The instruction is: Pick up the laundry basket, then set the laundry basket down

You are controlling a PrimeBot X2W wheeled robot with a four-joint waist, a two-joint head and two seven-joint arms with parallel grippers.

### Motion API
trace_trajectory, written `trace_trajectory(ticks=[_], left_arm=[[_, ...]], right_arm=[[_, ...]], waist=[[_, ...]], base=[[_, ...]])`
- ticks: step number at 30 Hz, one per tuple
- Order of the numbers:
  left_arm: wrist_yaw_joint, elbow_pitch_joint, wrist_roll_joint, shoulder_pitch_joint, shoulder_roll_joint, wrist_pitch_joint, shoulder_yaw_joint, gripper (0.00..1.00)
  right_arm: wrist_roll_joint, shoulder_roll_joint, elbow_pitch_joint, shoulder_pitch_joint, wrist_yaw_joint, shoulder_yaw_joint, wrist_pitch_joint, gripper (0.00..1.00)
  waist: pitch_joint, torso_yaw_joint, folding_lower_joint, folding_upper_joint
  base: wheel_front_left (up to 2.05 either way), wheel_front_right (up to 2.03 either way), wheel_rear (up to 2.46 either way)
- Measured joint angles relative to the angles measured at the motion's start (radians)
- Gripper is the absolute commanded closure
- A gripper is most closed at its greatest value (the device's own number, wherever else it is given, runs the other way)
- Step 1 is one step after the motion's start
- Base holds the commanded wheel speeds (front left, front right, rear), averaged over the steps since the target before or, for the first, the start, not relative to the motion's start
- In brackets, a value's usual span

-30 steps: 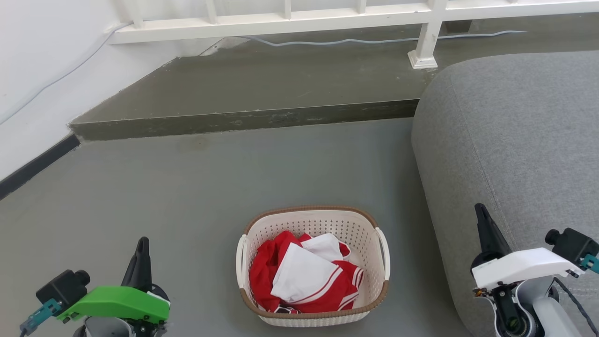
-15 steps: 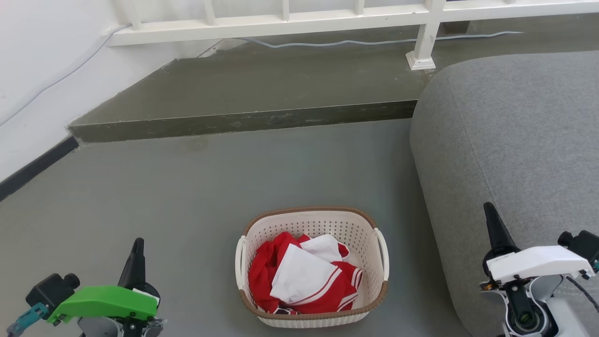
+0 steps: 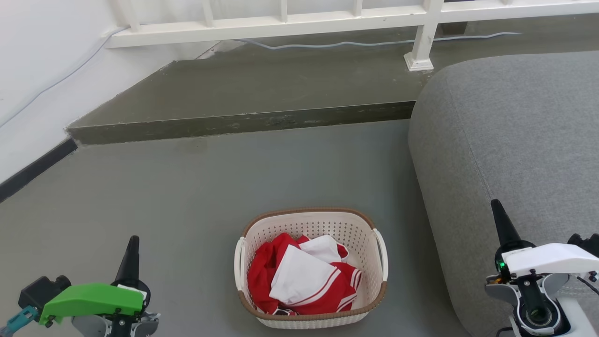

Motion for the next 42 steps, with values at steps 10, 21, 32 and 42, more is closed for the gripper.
trace_trajectory(ticks=[10, 21, 32, 42], left_arm=[[-0.006, 0.004, -0.108, -0.005, 0.000, 0.028, 0.020, 1.00], [-0.014, 0.009, -0.222, -0.015, -0.001, 0.063, 0.042, 1.00], [-0.022, 0.015, -0.339, -0.020, -0.001, 0.098, 0.068, 1.00], [-0.031, 0.019, -0.426, -0.034, -0.002, 0.120, 0.085, 1.00]], right_arm=[[0.119, 0.004, 0.007, -0.011, 0.013, -0.029, 0.027, 1.00], [0.247, 0.007, 0.017, -0.021, 0.026, -0.061, 0.060, 1.00], [0.375, 0.010, 0.025, -0.035, 0.035, -0.093, 0.091, 1.00], [0.464, 0.012, 0.030, -0.041, 0.044, -0.115, 0.109, 1.00]], waist=[[-0.003, -0.003, 0.0000, 0.0000], [-0.005, -0.007, 0.0000, 0.0000], [-0.008, -0.010, 0.0000, 0.0000], [-0.010, -0.012, 0.0000, 0.0000]], base=[[0.00, 0.00, 0.00], [0.00, 0.00, 0.00], [0.00, 0.00, 0.00], [0.00, 0.00, 0.00]])
